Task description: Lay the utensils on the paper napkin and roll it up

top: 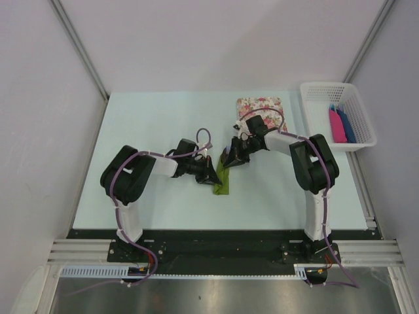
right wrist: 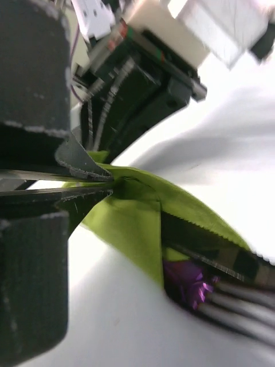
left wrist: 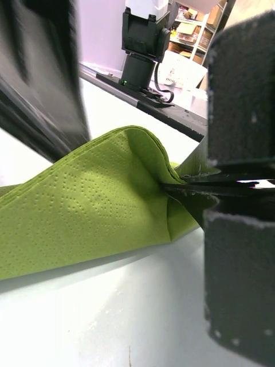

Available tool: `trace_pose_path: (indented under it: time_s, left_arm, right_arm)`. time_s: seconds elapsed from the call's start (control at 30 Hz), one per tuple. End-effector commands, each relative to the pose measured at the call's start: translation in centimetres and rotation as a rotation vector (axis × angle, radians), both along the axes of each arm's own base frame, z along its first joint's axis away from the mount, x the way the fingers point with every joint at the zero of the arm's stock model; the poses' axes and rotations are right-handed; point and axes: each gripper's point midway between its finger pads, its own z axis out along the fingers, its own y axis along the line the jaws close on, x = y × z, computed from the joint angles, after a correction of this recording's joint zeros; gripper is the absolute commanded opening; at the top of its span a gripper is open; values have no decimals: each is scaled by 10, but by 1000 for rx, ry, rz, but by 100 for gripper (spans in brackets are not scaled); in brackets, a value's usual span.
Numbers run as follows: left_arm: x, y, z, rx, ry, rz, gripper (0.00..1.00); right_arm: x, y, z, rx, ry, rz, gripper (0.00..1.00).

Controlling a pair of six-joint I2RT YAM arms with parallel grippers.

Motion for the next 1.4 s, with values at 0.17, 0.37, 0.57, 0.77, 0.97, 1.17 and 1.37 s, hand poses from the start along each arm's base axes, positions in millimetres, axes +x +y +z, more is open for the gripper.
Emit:
trace_pose_path:
  time_s: [0.17,0.37,0.57,0.77,0.97,1.17,1.37]
  left_arm:
    - [10,6,-16,59,-18,29,0]
    - [12,3,-13,48,-24,24,0]
    - [13,4,-10,35,-28,23,0]
    - [19,-4,21,-30,-85,25,0]
    - [15,-23,57,-120,-148,-36,1]
    - [7,-42,61,-167,-157,-105,1]
    - [5,-58,51,-168,-151,-142,1]
  right_arm:
    - [-5,-2,6,85,20,-12,9]
    - [-4,3,-10,64,14,-12,8]
    - [-10,3,-29,33,41,-10,6]
    - [-17,-4,-54,6,91,-23,3]
    - [-18,-5,-67,-8,116,-37,0]
    - [-17,-6,-74,-21,119,-54,0]
    - [-18,-6,-75,-26,116,-54,0]
